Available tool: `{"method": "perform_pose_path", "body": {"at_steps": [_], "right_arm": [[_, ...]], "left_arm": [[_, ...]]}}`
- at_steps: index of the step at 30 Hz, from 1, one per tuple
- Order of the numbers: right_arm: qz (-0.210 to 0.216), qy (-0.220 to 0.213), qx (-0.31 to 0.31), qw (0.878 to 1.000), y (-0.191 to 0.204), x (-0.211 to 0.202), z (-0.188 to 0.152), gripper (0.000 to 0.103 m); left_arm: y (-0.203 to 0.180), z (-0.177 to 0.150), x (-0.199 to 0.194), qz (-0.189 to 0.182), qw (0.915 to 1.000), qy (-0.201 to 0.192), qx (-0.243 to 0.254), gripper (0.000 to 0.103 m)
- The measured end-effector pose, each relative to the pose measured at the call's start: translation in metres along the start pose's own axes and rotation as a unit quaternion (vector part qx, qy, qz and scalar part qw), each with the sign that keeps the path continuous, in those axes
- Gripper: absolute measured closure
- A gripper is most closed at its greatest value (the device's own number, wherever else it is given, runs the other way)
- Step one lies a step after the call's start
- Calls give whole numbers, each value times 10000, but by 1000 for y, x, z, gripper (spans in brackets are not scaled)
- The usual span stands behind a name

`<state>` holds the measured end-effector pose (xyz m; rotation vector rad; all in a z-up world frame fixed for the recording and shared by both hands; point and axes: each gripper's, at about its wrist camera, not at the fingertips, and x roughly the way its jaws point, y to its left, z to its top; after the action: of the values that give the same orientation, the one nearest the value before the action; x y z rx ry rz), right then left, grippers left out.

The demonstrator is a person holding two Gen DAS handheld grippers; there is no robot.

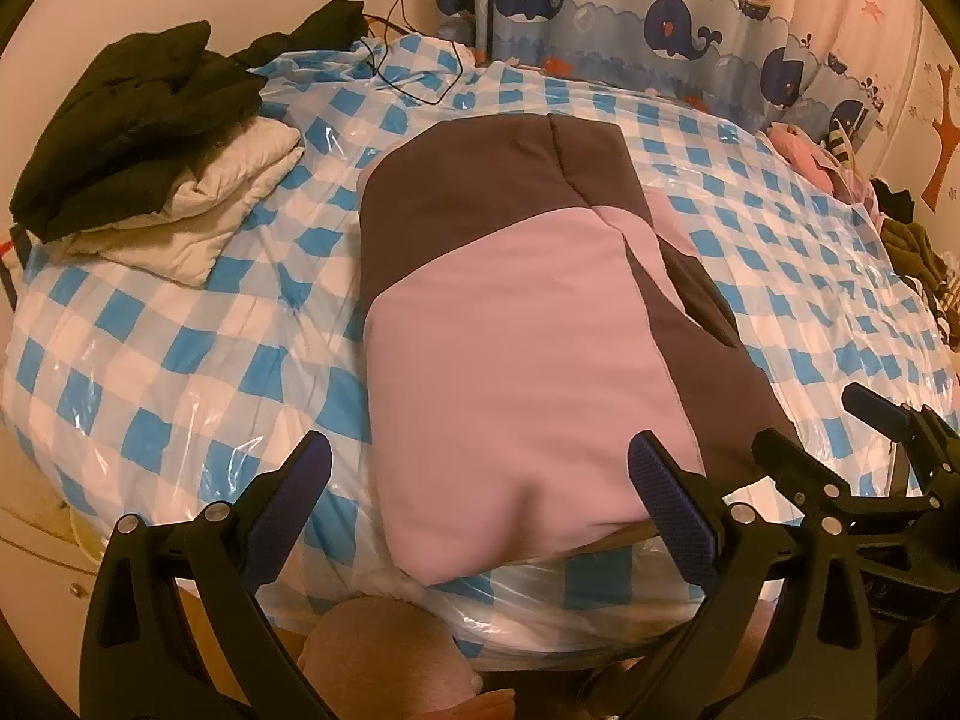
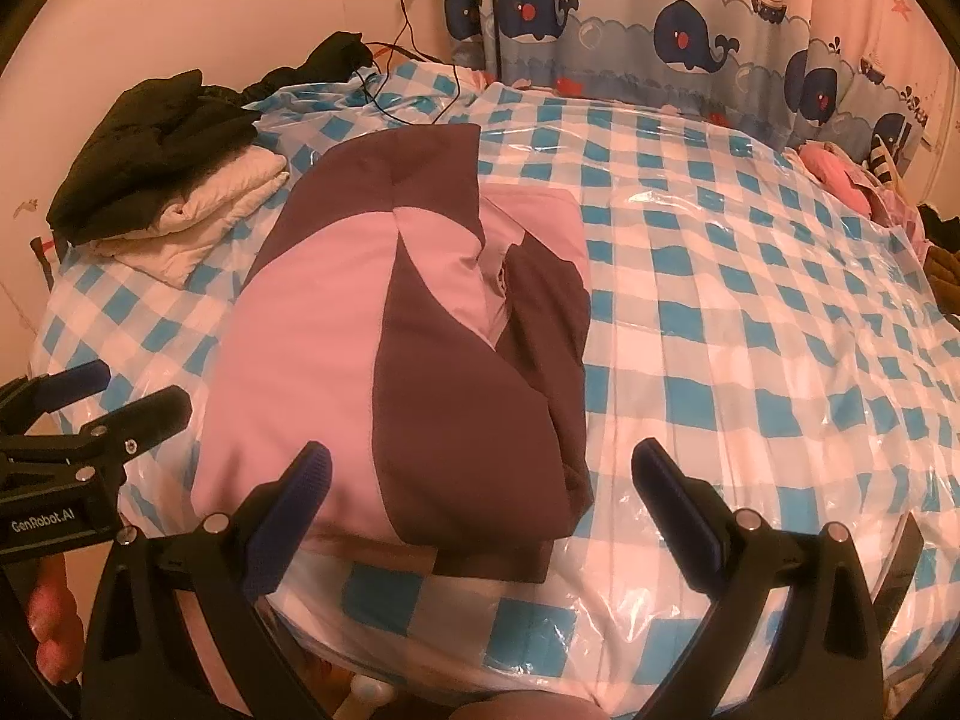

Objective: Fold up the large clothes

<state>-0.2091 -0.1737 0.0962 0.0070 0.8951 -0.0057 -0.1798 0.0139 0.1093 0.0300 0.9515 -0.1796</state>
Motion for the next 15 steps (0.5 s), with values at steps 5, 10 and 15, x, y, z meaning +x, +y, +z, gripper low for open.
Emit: {"method": "perform_pose_path", "body": {"at_steps": [5,10,15], "right_arm": [[-7,-11,2,10000,-1,-1,0,7],[1,-23,-17,10000,-3,-1,-3,7],[-9,12,-31,10000,-2,-1,-4,7]], "left_arm": [[-1,-1,-1,27,10000,-19,15,8],[-1,0,-1,38,10000,-26,15,8],[1,-1,-1,55,10000,-7,-5,8]]}}
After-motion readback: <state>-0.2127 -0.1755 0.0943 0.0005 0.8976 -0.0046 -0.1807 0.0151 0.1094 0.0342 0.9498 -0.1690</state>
